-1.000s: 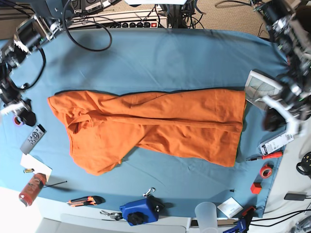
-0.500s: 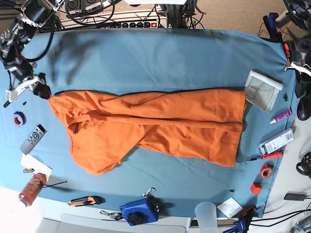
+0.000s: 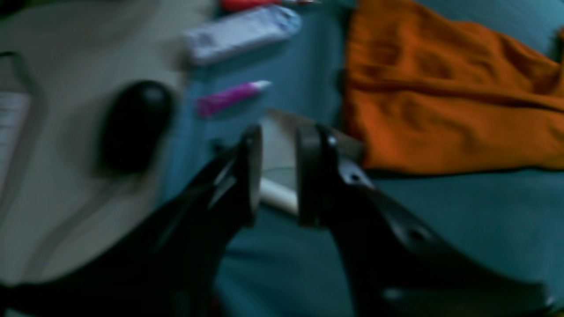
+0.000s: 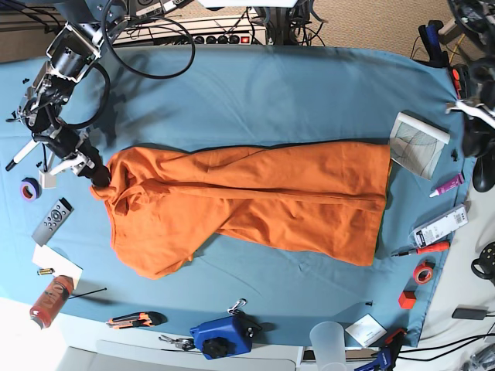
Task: Layout the t-shirt on the table in an organized manner, then fold the t-shirt properly
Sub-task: 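Grasp the folded t-shirt ends with both grippers and pull outward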
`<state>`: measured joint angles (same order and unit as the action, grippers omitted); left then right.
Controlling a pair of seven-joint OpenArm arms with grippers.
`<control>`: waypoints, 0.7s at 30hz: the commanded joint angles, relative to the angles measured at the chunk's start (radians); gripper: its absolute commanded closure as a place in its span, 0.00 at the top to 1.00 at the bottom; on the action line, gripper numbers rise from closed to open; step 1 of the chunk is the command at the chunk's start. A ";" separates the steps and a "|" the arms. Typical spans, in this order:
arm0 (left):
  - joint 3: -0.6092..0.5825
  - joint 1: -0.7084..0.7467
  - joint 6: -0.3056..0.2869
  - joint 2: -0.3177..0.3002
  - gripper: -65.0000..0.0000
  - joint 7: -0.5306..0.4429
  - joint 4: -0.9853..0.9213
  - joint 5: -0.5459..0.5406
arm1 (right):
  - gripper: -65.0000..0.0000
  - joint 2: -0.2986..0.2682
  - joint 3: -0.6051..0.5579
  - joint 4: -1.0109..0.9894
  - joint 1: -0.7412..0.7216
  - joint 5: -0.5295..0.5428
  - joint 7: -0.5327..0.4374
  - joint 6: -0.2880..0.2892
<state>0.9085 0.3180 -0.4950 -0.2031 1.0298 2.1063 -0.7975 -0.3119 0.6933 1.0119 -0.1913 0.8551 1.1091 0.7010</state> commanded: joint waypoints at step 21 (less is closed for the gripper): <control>-0.434 -0.132 0.158 0.089 0.53 -0.152 -0.306 0.224 | 0.39 -0.056 0.002 0.007 -0.008 -0.014 0.050 -0.003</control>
<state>0.4725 0.1913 -0.3332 -0.1081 0.8917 1.7836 -0.5583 -0.3489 0.6933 1.0100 -0.1905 0.8536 1.1492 0.7036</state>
